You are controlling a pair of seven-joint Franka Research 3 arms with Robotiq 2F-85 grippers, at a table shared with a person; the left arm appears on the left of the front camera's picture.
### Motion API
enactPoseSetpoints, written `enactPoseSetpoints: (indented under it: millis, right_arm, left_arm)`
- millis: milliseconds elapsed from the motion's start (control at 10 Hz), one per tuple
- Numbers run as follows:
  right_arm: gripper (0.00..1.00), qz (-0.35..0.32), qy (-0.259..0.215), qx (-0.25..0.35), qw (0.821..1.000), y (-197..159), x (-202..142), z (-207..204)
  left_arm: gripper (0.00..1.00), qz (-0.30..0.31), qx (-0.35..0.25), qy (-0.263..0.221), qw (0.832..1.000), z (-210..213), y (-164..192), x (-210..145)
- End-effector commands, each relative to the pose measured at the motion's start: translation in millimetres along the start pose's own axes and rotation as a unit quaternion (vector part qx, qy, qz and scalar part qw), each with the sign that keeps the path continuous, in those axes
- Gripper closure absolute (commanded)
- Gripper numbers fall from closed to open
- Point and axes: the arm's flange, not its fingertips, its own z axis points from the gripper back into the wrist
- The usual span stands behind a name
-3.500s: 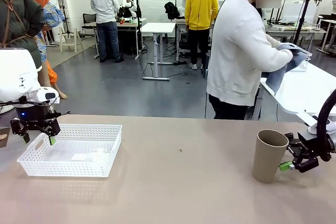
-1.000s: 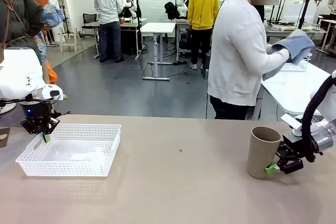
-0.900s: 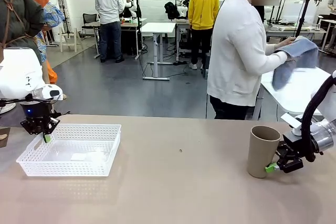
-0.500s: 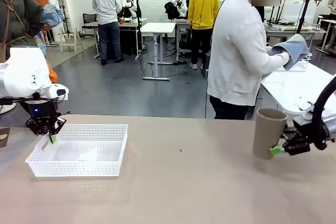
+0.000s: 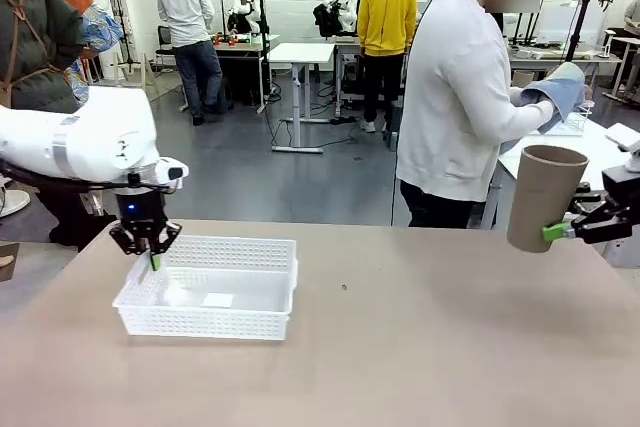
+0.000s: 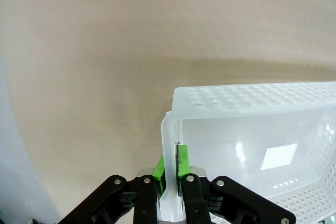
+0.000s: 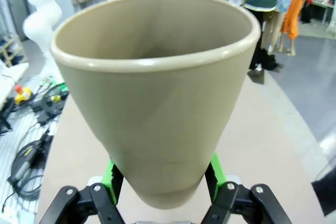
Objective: Clean and organize the cups into the basket.
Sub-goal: Pick up the Organizing basket and move it to the center of the table, then pick up the Reusable plastic cup from the right side of the table and place it inside the Organizing basket.
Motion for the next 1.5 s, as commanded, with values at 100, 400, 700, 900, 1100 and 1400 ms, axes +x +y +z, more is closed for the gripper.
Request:
enactPoseSetpoints:
  millis: [100, 400, 700, 900, 1100, 1400]
  right_arm:
    - [0.81, -0.018, -0.017, -0.043, 0.999, 10.2, 32.4, 18.4]
    - [0.81, -0.018, -0.021, -0.078, 0.997, 22.5, 53.6, 31.6]
    - [0.81, -0.004, -0.007, -0.054, 0.999, 16.6, 53.4, 36.7]
    - [0.81, -0.004, -0.007, -0.054, 0.999, 16.6, 53.4, 36.7]
    - [0.81, -0.004, -0.007, -0.054, 0.999, 16.6, 53.4, 36.7]
    - [0.81, -0.004, -0.007, -0.054, 0.999, 16.6, 53.4, 36.7]
  left_arm:
    - [0.97, 0.015, 0.010, 0.007, 1.000, 7.8, -46.7, 18.1]
    - [0.97, 0.027, 0.005, -0.006, 1.000, 24.7, -101.4, 22.2]
    - [0.97, 0.006, 0.025, -0.019, 1.000, 37.6, -160.6, 20.6]
    - [0.97, -0.008, 0.038, -0.008, 0.999, 34.8, -196.2, 26.9]
    - [0.97, -0.017, 0.043, 0.006, 0.999, 28.9, -225.6, 32.7]
    - [0.97, -0.009, 0.042, 0.013, 0.999, 26.6, -241.2, 35.2]
